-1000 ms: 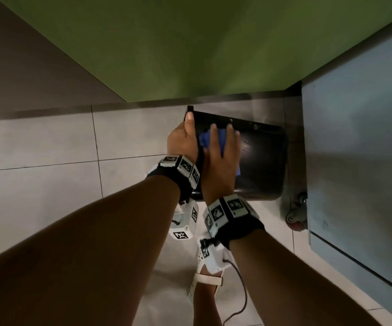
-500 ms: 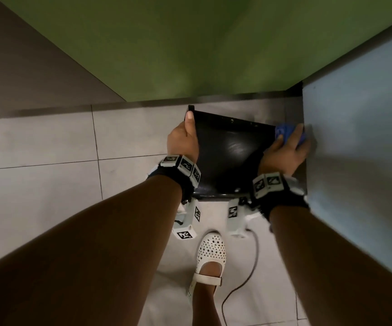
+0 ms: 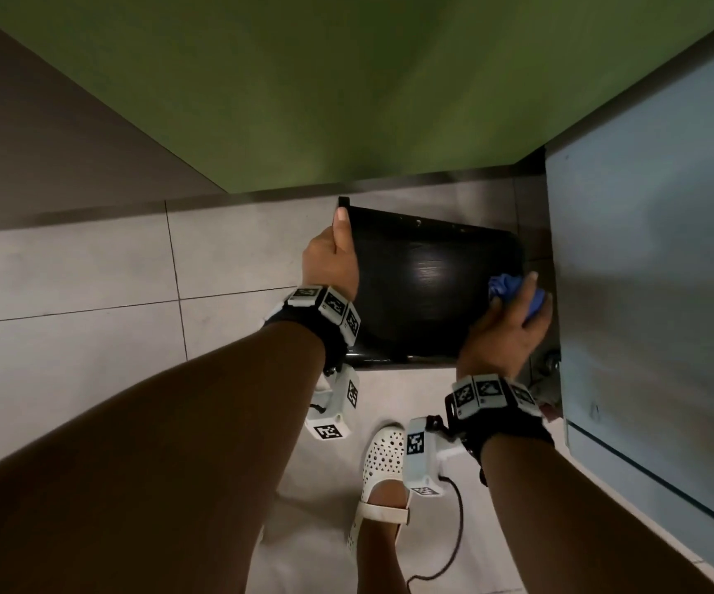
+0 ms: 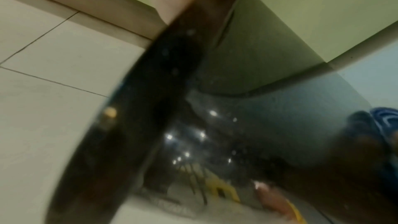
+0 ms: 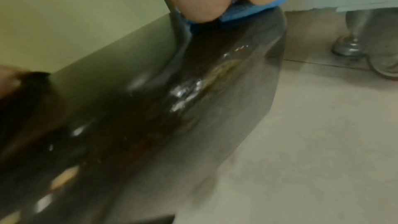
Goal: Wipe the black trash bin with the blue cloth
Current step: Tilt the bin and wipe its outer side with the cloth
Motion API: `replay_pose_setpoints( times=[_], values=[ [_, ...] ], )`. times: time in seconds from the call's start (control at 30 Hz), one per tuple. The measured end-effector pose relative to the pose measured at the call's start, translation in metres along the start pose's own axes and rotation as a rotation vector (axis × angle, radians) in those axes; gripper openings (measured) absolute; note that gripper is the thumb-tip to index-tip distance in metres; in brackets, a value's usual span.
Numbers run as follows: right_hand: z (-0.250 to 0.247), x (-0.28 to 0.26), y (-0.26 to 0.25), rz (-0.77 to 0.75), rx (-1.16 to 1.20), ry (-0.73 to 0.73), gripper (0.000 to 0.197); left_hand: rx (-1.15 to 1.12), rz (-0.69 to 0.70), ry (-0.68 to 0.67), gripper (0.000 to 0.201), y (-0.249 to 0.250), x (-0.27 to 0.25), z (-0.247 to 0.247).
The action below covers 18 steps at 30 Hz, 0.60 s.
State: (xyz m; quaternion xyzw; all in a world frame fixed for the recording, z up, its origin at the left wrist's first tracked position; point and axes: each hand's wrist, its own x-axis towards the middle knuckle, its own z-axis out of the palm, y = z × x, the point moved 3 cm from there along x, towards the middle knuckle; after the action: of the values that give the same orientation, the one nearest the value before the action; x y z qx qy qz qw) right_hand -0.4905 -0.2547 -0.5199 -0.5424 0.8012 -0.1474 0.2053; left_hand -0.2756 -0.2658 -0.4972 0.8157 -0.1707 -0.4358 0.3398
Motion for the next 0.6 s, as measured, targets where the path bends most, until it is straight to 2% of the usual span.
replay_pose_setpoints(
  times=[0.1, 0.2, 0.27, 0.3, 0.37, 0.47, 0.6],
  values=[
    [0.003, -0.001, 0.005, 0.019, 0.007, -0.01, 0.054, -0.07, -0.155, -0.073, 0.045, 0.007, -0.001, -0.001],
    [0.002, -0.004, 0.006, -0.014, 0.005, 0.019, 0.053, -0.355, -0.397, -0.238, 0.036, 0.019, 0.013, -0.006],
    [0.001, -0.006, 0.009, -0.042, 0.009, 0.041, 0.052, -0.353, -0.496, -0.261, 0.032, 0.03, 0.019, -0.013],
    [0.0, -0.007, 0.01, -0.054, 0.012, 0.038, 0.051, -0.273, -0.519, -0.251, 0.031, 0.034, 0.021, -0.016],
    [-0.002, -0.01, 0.01, -0.076, 0.026, 0.007, 0.05, 0.062, -0.395, -0.218, 0.046, 0.038, 0.028, -0.021],
    [-0.005, -0.014, 0.011, -0.092, 0.04, 0.018, 0.05, 0.219, -0.314, -0.269, 0.048, 0.039, 0.024, -0.017],
    [-0.014, -0.025, 0.023, 0.044, 0.099, 0.009, 0.05, 0.291, -0.315, -0.293, 0.049, 0.041, 0.007, -0.016]
  ],
)
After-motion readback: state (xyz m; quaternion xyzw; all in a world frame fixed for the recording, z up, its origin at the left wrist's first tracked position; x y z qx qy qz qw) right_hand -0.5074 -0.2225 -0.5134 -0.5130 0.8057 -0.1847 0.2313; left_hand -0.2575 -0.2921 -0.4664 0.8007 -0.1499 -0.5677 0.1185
